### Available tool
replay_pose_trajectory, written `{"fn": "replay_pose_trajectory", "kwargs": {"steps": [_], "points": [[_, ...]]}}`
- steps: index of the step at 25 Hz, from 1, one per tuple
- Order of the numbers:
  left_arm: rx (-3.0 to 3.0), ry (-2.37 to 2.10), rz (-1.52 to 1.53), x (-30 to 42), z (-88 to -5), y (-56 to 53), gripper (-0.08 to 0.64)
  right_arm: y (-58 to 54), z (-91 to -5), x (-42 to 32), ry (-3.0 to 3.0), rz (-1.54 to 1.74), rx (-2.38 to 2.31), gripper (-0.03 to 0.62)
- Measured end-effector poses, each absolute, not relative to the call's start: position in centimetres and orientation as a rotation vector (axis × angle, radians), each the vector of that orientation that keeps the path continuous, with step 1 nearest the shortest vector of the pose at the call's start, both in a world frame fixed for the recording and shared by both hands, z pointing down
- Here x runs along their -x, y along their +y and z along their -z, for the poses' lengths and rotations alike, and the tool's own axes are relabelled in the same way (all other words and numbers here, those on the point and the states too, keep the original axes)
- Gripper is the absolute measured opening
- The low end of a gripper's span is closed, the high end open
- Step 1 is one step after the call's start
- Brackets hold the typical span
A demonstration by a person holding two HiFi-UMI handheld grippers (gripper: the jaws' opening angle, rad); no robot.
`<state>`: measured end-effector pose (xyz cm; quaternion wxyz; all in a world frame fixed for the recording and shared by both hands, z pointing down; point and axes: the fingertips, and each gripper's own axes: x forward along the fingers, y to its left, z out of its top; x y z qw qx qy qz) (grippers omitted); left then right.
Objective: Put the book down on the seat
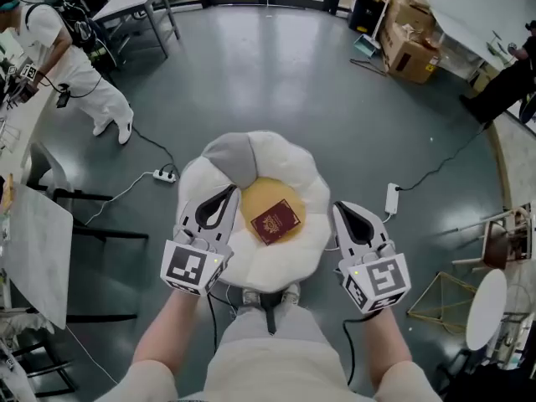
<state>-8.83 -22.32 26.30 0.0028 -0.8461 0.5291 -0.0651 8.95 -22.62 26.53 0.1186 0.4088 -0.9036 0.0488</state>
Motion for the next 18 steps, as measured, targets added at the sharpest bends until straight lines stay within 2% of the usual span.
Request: {"fn": "replay_pose_trajectory", "kwargs": {"steps": [4, 7, 12, 18], "points": [[2.620, 1.636, 0.211, 8.6, -21.1, -19.4, 0.005, -20.0, -19.2, -10.2, -2.697, -0.009, -1.261, -0.002], [2.635, 1.583, 0.098, 8.7, -17.0, -17.8, 0.005, -18.8, -14.5, -10.3, -2.721, 0.108, -1.296, -0.002], [2.640, 1.558, -0.010, 8.8, -13.2, -15.0, 0.005, -16.3, -10.8, -9.9, -2.718, 0.287, -1.291, -0.002], [2.564, 1.568, -0.001, 9.0, -13.3, -11.9, 0.005, -14.0, -11.1, -9.0, -2.868, 0.103, -1.289, -0.002]]}}
